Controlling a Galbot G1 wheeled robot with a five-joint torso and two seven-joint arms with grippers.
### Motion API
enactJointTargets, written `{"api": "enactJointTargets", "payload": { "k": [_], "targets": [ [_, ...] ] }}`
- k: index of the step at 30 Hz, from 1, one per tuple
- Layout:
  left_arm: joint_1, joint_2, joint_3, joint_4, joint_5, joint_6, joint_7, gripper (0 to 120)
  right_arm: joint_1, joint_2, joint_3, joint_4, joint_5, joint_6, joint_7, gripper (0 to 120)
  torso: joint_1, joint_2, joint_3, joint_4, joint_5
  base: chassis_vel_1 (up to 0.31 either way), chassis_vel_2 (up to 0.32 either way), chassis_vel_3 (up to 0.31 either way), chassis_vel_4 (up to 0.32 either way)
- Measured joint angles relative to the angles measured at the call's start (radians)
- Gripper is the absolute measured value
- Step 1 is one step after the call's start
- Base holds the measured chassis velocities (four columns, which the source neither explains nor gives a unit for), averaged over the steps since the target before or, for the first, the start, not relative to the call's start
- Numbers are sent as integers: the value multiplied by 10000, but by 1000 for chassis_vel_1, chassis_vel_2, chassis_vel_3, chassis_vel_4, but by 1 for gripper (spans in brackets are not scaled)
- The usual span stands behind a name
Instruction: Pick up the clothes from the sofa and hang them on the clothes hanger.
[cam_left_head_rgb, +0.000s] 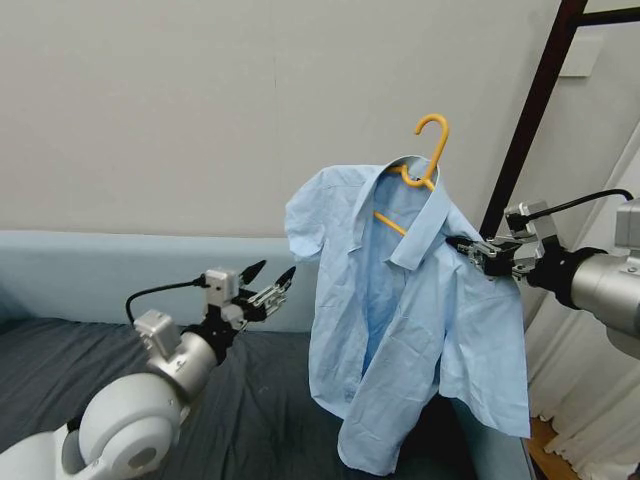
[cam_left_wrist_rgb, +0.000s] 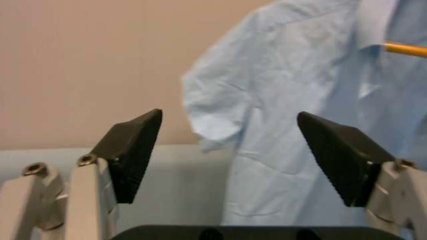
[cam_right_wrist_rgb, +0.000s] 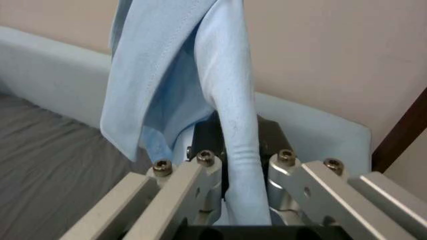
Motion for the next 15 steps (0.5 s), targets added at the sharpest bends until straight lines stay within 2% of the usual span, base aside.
{"api": "enactJointTargets", "payload": {
  "k": [3,4,7,8,12,13,15],
  "targets": [
    [1960,-847,-1319,323,1154,-724,449,98,-164,143,35,115,-33,-53,145,6,-1,1,0,4,2,0,0,0,0],
    [1960,-847,-1319,323,1154,-724,449,98,-164,143,35,115,-33,-53,145,6,-1,1,0,4,2,0,0,0,0],
    [3531,-1694,-2295,663,2131,-1507,913,100,-244,364,35,160,-109,-70,345,6,0,1,0,3,1,0,0,0,0],
    [3531,-1694,-2295,663,2131,-1507,913,100,-244,364,35,160,-109,-70,345,6,0,1,0,3,1,0,0,0,0],
    [5503,-2740,-3337,1265,3434,-2944,1594,100,-259,408,25,234,-240,-73,600,6,0,1,0,6,3,0,0,0,0],
    [5503,-2740,-3337,1265,3434,-2944,1594,100,-259,408,25,234,-240,-73,600,6,0,1,0,6,3,0,0,0,0],
    [6367,-3384,-3699,1609,3888,-3808,1904,100,-296,387,43,261,-200,-129,867,6,0,1,0,6,4,0,0,0,0]
  ]
}}
